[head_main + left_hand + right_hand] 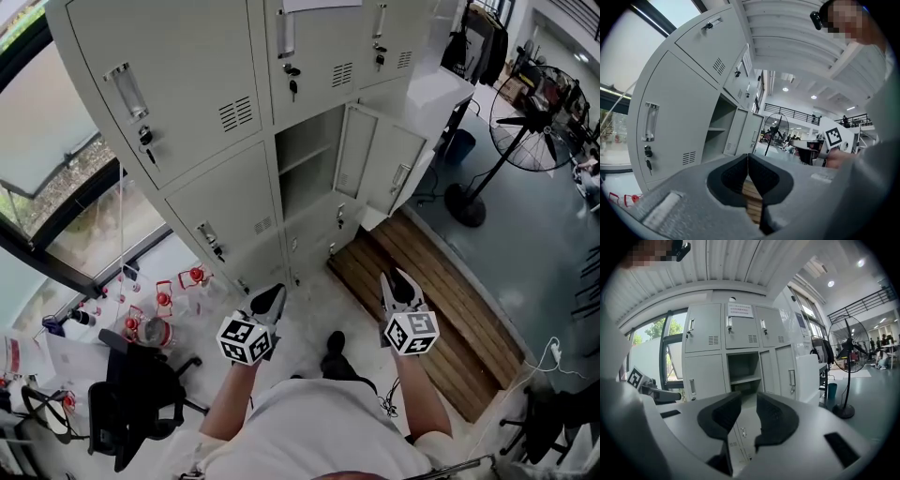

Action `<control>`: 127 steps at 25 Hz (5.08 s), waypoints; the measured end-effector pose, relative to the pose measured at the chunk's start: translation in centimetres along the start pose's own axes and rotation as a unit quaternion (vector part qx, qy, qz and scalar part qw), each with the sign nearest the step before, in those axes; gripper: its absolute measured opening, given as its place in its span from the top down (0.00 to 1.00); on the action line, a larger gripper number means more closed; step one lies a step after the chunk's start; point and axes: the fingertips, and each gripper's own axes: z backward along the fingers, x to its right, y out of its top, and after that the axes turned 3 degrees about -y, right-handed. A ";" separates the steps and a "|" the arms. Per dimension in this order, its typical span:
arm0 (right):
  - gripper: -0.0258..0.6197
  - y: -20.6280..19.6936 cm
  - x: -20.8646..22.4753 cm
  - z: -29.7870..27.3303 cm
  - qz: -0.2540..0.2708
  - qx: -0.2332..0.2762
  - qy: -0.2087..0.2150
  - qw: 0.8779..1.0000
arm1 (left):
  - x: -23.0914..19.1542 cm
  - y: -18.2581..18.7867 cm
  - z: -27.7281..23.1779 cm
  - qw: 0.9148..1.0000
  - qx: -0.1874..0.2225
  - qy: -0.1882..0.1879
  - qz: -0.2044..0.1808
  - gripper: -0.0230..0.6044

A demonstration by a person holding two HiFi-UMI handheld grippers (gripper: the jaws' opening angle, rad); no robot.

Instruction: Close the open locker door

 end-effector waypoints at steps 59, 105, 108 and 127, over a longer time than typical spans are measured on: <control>0.81 7.2 23.6 -25.7 0.032 -0.008 -0.089 0.995 | -8.2 7.8 -23.1 1.000 0.002 -0.008 -0.012 0.94; 0.78 7.0 11.5 -21.5 0.075 -0.003 0.026 0.997 | -7.8 6.5 -21.3 1.000 -0.010 -0.014 -0.002 0.94; 0.78 7.1 9.2 -21.3 0.087 0.000 0.049 0.995 | -8.0 6.6 -20.7 1.000 -0.008 -0.008 -0.001 0.94; 0.73 6.2 -2.1 -21.8 0.103 0.008 0.179 0.979 | -10.7 5.4 -14.4 0.998 0.002 0.065 0.016 0.94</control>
